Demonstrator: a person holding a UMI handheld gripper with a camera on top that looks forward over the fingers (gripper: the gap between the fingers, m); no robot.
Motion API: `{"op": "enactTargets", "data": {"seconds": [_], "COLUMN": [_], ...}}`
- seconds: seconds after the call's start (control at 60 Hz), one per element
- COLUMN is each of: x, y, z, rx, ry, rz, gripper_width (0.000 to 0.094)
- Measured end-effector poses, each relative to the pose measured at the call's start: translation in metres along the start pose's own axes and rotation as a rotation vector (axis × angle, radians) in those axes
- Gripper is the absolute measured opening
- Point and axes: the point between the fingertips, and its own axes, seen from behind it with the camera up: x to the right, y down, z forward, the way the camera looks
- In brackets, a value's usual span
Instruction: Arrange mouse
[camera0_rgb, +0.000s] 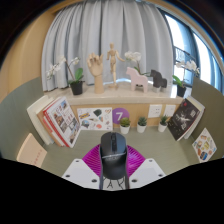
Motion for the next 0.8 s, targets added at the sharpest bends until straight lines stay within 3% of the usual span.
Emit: {"op": "enactTargets", "data": {"seconds": [0.283, 0.467, 0.5, 0.733, 0.8], "x": [-0.018, -0.008, -0.007, -0.006, -0.001], "y": [0.151, 0.198, 0.195, 0.198, 0.200], "z": [0.050, 0.061, 0.063, 0.066, 0.061], "rx": [-0.268, -0.340, -0.318, -0.300, -0.335], "ry": [0.030, 0.038, 0.036, 0.044, 0.058], "rz": [0.018, 0.012, 0.007, 0.002, 0.028], "gripper_width": [0.0284, 0.0286, 0.0286, 0.0469, 0.0710]}}
